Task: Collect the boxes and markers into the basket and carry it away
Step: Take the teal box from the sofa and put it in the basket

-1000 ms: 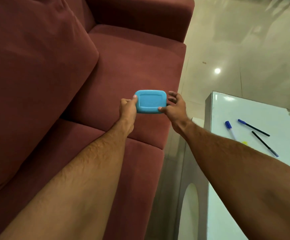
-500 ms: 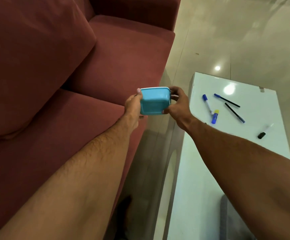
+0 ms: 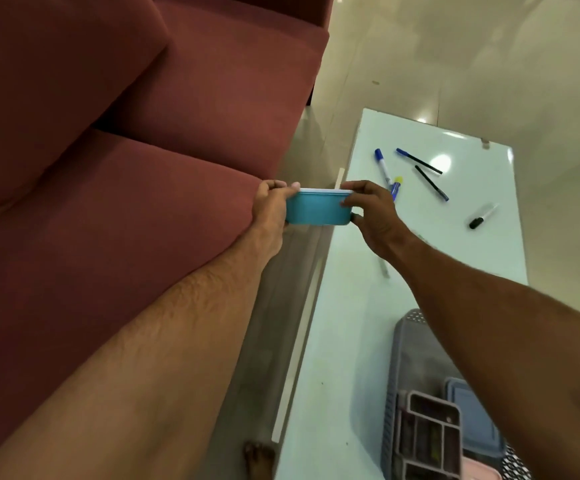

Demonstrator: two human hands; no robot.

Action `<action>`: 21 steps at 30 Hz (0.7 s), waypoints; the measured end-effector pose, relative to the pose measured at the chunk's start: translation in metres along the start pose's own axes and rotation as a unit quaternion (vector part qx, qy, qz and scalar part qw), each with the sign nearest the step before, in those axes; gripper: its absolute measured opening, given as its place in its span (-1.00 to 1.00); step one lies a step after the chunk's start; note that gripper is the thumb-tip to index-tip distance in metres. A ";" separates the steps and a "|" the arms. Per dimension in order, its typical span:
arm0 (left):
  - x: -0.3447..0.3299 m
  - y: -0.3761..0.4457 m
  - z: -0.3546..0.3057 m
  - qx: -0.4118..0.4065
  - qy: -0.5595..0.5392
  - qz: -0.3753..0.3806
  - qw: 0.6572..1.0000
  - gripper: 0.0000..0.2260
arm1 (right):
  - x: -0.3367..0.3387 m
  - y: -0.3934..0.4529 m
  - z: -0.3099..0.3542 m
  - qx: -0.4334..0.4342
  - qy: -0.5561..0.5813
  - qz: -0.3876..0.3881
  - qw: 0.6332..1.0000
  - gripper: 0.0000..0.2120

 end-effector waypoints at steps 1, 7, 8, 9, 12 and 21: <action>-0.006 -0.009 0.007 0.002 -0.008 0.006 1.000 -0.81 | 0.009 -0.005 -0.003 0.003 -0.001 -0.013 1.000 -0.81; -0.049 -0.060 0.045 -0.002 0.002 0.030 1.000 -0.78 | 0.075 -0.041 -0.016 0.018 -0.010 -0.078 0.997 -0.71; -0.057 -0.070 0.050 -0.003 0.004 0.029 1.000 -0.77 | 0.086 -0.050 -0.015 0.017 -0.014 -0.080 0.997 -0.66; -0.065 -0.079 0.055 -0.003 0.002 0.028 1.000 -0.76 | 0.097 -0.057 -0.014 0.018 -0.019 -0.086 0.996 -0.63; -0.092 -0.111 0.069 -0.002 0.005 0.040 0.999 -0.67 | 0.135 -0.085 -0.013 0.018 -0.024 -0.108 0.994 -0.58; -0.139 -0.195 0.147 0.035 0.086 0.068 0.993 -0.45 | 0.230 -0.172 -0.058 -0.009 -0.096 -0.170 0.981 -0.40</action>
Point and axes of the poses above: each hand's wrist, its own y-axis towards the middle knuckle, its own x-axis out of the back of the hand, z = x × y, the point moved 3 cm from there along y, towards the middle knuckle
